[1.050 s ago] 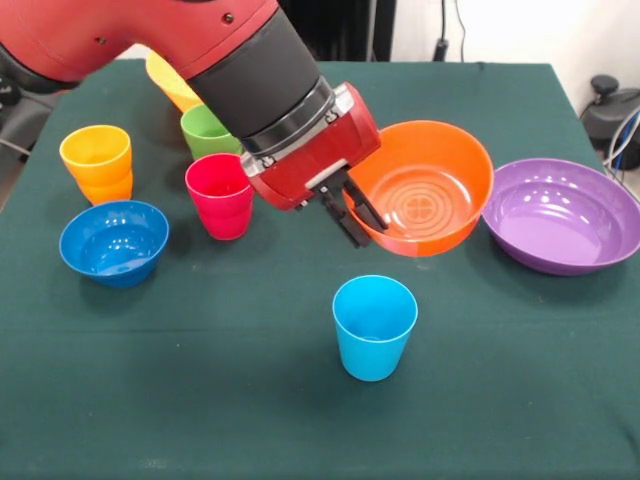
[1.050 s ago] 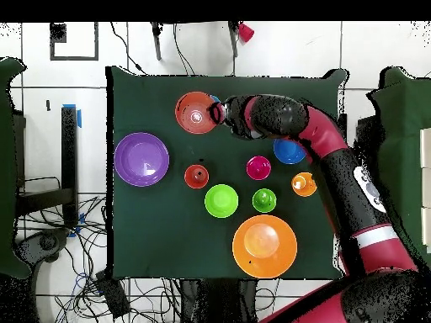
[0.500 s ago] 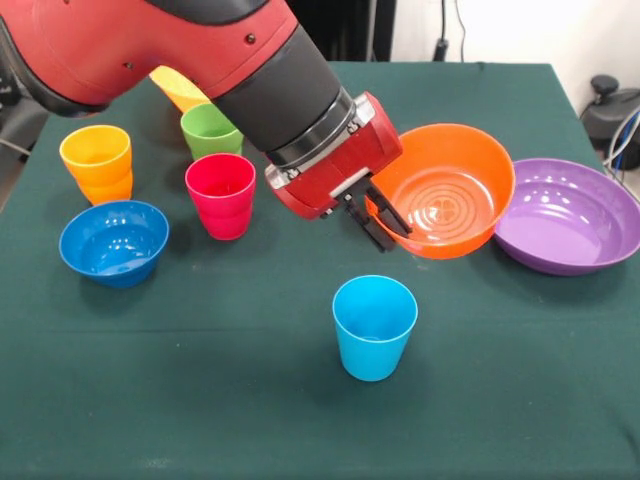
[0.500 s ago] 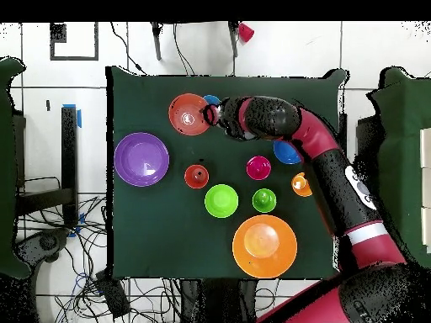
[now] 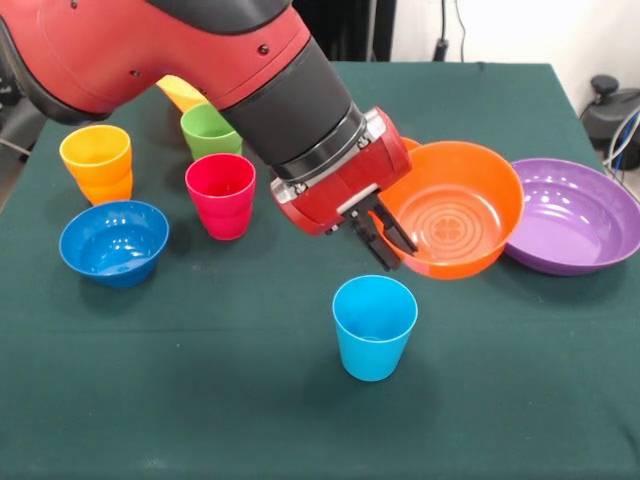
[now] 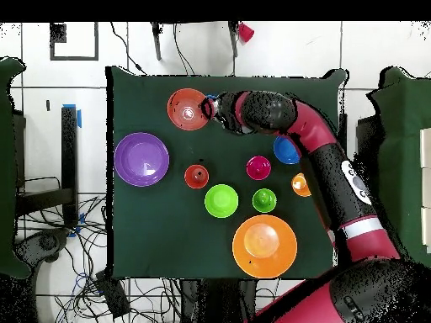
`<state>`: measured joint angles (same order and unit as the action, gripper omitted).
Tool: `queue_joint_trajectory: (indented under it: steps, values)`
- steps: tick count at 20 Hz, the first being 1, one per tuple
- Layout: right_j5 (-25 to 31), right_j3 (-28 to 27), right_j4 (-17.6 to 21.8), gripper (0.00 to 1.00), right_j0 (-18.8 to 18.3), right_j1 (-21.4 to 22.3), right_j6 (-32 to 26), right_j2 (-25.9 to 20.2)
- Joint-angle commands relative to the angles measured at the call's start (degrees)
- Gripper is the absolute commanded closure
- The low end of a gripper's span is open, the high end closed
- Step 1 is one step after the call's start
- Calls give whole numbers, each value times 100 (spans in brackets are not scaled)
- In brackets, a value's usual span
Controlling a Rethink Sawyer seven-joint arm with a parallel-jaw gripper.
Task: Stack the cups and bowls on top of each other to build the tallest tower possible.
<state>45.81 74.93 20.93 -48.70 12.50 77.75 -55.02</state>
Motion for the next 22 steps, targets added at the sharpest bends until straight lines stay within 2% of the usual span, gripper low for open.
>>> queue_joint_trajectory:
  steps: [1, 6, 8, 9, 10, 13, 19, 22]
  values:
    - [562, -631, 421, 100, 252, -52, -1572, 173]
    - [370, -655, 468, 100, 208, -136, -1676, 32]
    - [383, -638, 422, 100, 217, -110, -1483, 86]
    - [412, -557, 278, 100, 230, -87, -1039, 190]
    - [377, -513, 285, 100, 219, -81, -1016, 190]
    - [284, -382, 362, 100, 182, -29, -1102, 156]
    - [404, -573, 472, 100, 235, -1, -1263, 235]
    - [338, -504, 520, 100, 229, 40, -1268, 231]
